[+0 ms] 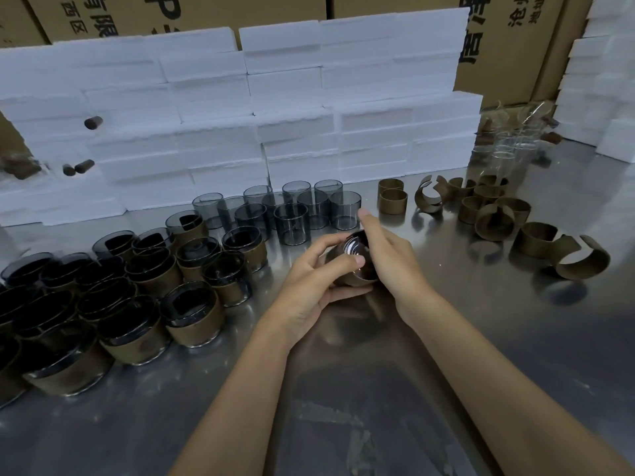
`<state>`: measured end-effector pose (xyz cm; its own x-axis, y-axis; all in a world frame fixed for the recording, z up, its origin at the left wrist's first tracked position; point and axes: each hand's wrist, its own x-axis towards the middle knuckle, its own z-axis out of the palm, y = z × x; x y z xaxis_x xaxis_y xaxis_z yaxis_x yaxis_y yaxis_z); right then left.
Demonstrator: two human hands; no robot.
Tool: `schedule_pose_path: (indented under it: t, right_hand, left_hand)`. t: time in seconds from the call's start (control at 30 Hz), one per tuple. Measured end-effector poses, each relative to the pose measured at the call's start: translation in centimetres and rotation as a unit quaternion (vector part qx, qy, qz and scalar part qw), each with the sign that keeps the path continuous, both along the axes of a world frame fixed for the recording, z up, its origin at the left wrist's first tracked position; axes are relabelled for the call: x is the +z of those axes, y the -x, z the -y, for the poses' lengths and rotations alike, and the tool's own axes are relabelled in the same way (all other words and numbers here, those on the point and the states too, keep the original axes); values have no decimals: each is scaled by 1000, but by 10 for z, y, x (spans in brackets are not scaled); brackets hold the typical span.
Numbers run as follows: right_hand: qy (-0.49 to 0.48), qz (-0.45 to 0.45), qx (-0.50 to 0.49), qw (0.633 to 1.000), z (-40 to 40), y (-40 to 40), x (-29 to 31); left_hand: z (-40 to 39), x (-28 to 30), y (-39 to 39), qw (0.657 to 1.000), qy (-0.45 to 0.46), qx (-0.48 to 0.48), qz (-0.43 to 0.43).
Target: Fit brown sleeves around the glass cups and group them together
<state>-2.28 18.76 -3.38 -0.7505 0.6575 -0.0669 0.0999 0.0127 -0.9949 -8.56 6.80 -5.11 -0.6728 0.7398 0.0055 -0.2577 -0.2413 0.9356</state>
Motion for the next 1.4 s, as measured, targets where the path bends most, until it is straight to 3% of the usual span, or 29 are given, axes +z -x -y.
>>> schedule_pose_path:
  t: [0.17,0.33,0.53,0.6,0.83,1.03,1.17,1.4]
  right_hand:
    - [30,-15,-15,999,-2,1,-3]
    - [64,-59,-46,995,-1,0,-6]
    - [238,-76,-34,968,7,-4,-1]
    - [254,-73,-49,963,4,-9,3]
    - [204,-73,-16,976,17,-10,5]
    - [157,-86,32,983,24,-7,5]
    - [110,-80,10,991,27,-8,0]
    - [118,-85,25,989,29,-8,1]
  left_hand:
    - [-3,2,-2,999,-3,32,25]
    - [-7,5,-4,991,-4,126,37]
    - [-5,8,-12,996,31,82,-27]
    - [-8,10,-16,998,32,60,-13]
    - [-20,9,-23,966,82,238,59]
    - [-18,11,-25,957,61,263,107]
    - [-17,9,-27,955,69,284,51]
    - [-17,10,-25,962,46,261,59]
